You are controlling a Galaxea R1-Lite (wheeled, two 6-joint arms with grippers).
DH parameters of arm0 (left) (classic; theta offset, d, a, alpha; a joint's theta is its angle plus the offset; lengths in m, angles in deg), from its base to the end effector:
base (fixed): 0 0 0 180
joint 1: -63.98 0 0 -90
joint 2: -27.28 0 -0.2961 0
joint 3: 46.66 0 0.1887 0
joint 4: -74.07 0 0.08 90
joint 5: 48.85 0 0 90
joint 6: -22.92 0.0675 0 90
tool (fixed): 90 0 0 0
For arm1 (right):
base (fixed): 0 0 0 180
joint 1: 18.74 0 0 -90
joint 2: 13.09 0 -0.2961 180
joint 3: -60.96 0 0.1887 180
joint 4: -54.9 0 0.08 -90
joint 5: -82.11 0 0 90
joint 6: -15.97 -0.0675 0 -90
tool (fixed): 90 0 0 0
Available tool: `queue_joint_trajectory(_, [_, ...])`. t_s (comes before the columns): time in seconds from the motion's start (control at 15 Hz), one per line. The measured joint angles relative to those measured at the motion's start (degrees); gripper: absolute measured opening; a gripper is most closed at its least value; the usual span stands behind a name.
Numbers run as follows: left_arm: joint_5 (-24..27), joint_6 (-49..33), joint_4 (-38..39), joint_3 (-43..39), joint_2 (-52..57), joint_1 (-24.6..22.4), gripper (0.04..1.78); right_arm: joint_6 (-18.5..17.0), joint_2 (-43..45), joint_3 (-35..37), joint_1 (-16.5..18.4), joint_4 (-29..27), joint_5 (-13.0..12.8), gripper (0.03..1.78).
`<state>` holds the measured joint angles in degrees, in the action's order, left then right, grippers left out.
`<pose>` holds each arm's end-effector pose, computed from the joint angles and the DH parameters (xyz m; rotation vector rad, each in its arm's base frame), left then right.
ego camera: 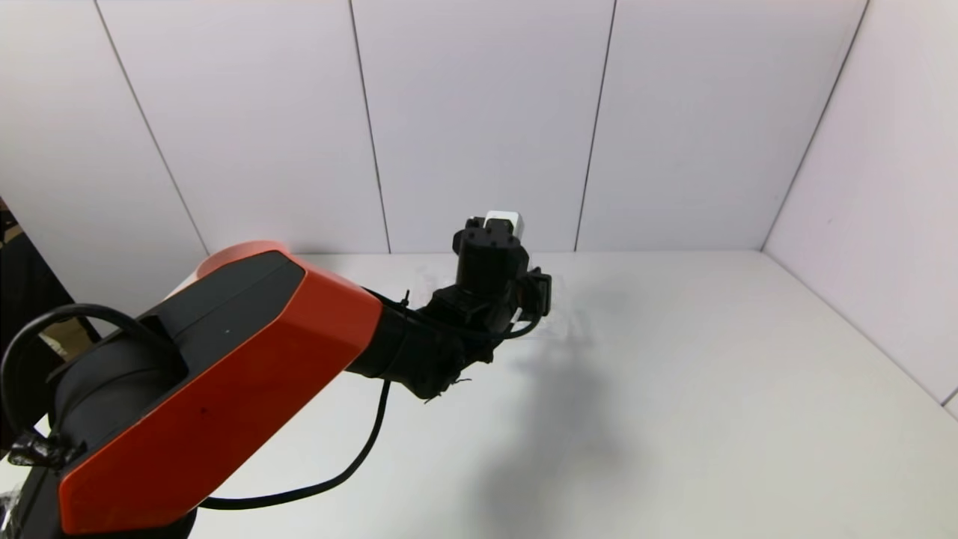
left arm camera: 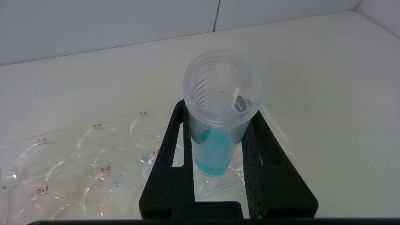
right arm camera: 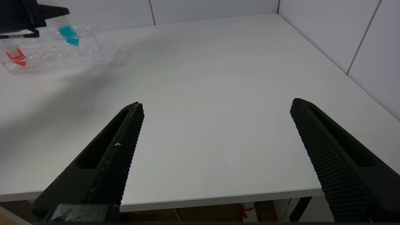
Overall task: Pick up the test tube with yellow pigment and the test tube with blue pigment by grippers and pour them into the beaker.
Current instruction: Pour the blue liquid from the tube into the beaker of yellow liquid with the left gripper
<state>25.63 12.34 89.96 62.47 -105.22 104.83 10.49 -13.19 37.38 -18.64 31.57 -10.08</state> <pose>0.4029 -0.3245 0.1246 -0.1193 0.1563 -0.4291 0.0244 -0.0026 0.0761 0.0957 -0.0045 -0.0398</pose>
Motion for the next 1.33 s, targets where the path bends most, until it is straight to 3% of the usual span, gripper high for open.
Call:
queue_joint_trajectory(0.93, [-2.0, 4.0, -9.3, -1.0, 11.6, 1.8, 0.46, 0.0, 0.0, 0.0, 0.0, 0.0, 0.0, 1.71])
queue_joint_trajectory(1.33, [-0.9, 9.6, -12.1, -8.2, 22.6, -7.1, 0.46, 0.0, 0.0, 0.0, 0.0, 0.0, 0.0, 1.71])
